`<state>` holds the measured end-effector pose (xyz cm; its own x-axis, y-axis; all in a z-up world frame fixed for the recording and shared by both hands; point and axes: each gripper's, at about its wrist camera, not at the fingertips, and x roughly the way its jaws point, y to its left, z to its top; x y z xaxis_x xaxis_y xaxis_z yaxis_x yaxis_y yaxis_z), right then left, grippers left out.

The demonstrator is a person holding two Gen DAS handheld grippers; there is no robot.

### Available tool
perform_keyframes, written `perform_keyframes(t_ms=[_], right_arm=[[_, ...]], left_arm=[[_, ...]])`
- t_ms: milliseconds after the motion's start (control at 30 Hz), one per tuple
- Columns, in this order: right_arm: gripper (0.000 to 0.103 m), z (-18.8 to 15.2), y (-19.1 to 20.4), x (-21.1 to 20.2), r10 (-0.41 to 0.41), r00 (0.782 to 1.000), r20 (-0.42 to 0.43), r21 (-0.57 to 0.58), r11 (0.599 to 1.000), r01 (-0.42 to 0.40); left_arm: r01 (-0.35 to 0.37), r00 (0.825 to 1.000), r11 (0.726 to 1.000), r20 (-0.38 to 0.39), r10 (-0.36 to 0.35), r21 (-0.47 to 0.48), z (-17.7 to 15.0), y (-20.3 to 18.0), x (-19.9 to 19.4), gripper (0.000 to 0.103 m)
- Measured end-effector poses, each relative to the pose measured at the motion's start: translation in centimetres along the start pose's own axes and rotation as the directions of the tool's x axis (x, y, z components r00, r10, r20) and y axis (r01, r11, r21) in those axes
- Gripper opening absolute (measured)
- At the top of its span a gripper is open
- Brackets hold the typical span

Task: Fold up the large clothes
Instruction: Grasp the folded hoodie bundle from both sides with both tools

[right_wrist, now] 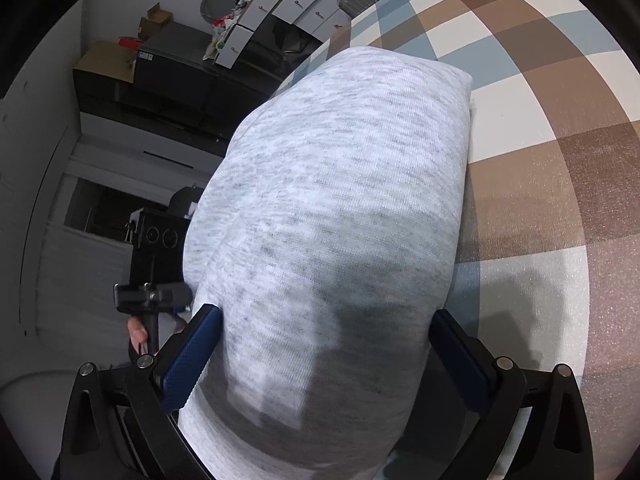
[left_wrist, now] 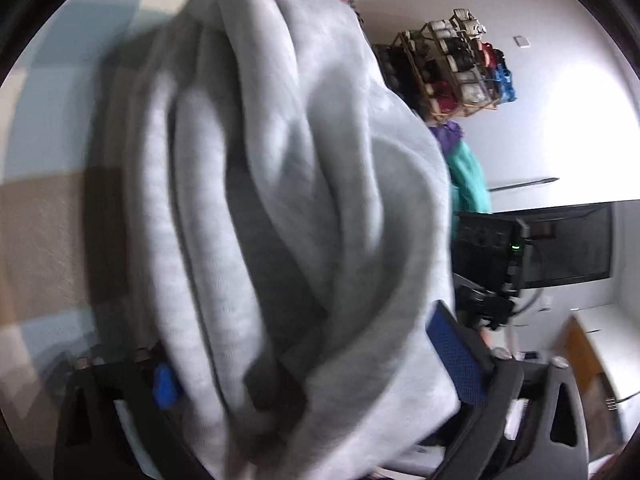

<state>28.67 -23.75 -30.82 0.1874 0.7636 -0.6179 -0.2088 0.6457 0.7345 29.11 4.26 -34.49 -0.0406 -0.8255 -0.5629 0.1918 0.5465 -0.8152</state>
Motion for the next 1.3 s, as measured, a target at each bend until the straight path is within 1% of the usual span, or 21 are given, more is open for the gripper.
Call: perform_keyframes(t_ms=[33,67,133,167,200,233,267,300,333,367,400,500,600,667,733,800,933,1067,1167,1233,1300], right_arm=[[0.103,0.0,-0.1,0.0,0.004,1.0,-0.003,0.0,1.0,-0.004],[0.102,0.1,-0.1,0.1,0.008,1.0,-0.008,0.003,1.0,-0.008],[0.096,0.3,-0.2,0.0,0.04,0.999,-0.004,0.009,0.999,-0.04],[0.093,0.3,0.1,0.0,0.036,0.999,0.004,-0.002,0.999,-0.036],[0.091,0.1,0.4,-0.2,0.027,1.0,0.014,-0.013,1.0,-0.027],[0.086,-0.1,0.6,-0.4,0.022,1.0,0.021,-0.018,1.0,-0.021],[0.081,-0.3,1.0,-0.8,0.013,0.999,0.034,-0.028,1.0,-0.012],[0.079,-0.4,1.2,-1.1,0.01,0.999,0.044,-0.038,0.999,-0.008],[0.076,-0.7,1.5,-1.5,0.012,0.998,0.06,-0.054,0.998,-0.009],[0.076,-1.1,1.6,-1.7,0.019,0.998,0.067,-0.061,0.998,-0.015],[0.076,-1.3,1.6,-1.9,0.022,0.997,0.07,-0.063,0.998,-0.018],[0.075,-2.3,1.0,-2.6,0.048,0.996,0.074,-0.054,0.998,-0.044],[0.074,-3.2,0.2,-3.4,0.065,0.993,0.1,-0.032,0.998,-0.062],[0.074,-3.1,-0.3,-3.4,0.058,0.992,0.108,-0.019,0.998,-0.057],[0.073,-2.7,-0.2,-3.3,0.05,0.991,0.121,-0.011,0.999,-0.049],[0.071,-2.6,0.4,-3.9,0.034,0.988,0.148,-0.033,0.999,-0.03],[0.07,-2.9,1.0,-5.3,0.04,0.984,0.173,-0.064,0.998,-0.029],[0.07,-4.0,0.0,-6.5,0.056,0.976,0.212,-0.036,0.998,-0.05],[0.069,-4.3,-0.2,-7.6,0.046,0.97,0.238,-0.04,0.998,-0.038],[0.068,-4.2,-0.3,-8.7,0.044,0.965,0.258,-0.034,0.999,-0.036],[0.068,-4.1,-0.1,-10.4,0.032,0.958,0.286,-0.04,0.999,-0.021]], left_arm=[[-0.004,1.0,1.0,-0.005,0.004,0.004,-0.1,0.2,0.1,0.082],[0.008,1.0,1.0,0.0,-0.008,0.003,-0.2,0.4,0.0,0.08],[0.027,1.0,1.0,-0.005,-0.027,0.001,-0.5,0.7,-0.1,0.064],[0.04,0.999,0.999,-0.001,-0.04,0.003,-0.8,1.0,-0.5,0.059],[0.047,0.999,0.999,0.002,-0.047,0.015,-1.0,0.7,-0.6,0.049],[0.049,0.999,0.998,0.004,-0.049,0.032,-1.2,0.2,-0.8,0.042],[0.049,0.999,0.998,0.007,-0.049,0.038,-1.3,-0.5,-0.8,0.04],[0.051,0.999,0.998,0.007,-0.051,0.045,-1.2,-0.8,-0.7,0.035],[0.056,0.998,0.997,0.006,-0.056,0.058,-1.3,-1.2,-0.6,0.032],[0.057,0.998,0.996,0.004,-0.058,0.069,-1.4,-1.6,-0.4,0.031],[0.057,0.998,0.995,0.002,-0.057,0.076,-0.3,-2.7,0.6,0.029],[0.07,0.998,0.992,-0.006,-0.069,0.102,-0.1,-3.4,1.0,0.028],[0.073,0.997,0.991,-0.011,-0.072,0.117,0.6,-4.4,1.9,0.028],[0.07,0.997,0.992,-0.018,-0.069,0.107,1.2,-4.3,2.5,0.028],[0.083,0.996,0.992,-0.026,-0.081,0.097,1.5,-4.2,2.5,0.027],[0.088,0.996,0.991,-0.027,-0.085,0.101,1.6,-4.6,2.4,0.026],[0.095,0.995,0.986,-0.023,-0.093,0.139,1.5,-6.4,2.2,0.026],[0.095,0.995,0.981,-0.034,-0.091,0.169,1.6,-7.3,3.0,0.025],[0.111,0.993,0.979,-0.047,-0.104,0.173,2.3,-8.3,4.1,0.025],[0.111,0.993,0.974,-0.048,-0.104,0.199,2.3,-9.0,4.1,0.024],[0.115,0.993,0.968,-0.05,-0.107,0.224,2.7,-10.5,4.0,0.024]])
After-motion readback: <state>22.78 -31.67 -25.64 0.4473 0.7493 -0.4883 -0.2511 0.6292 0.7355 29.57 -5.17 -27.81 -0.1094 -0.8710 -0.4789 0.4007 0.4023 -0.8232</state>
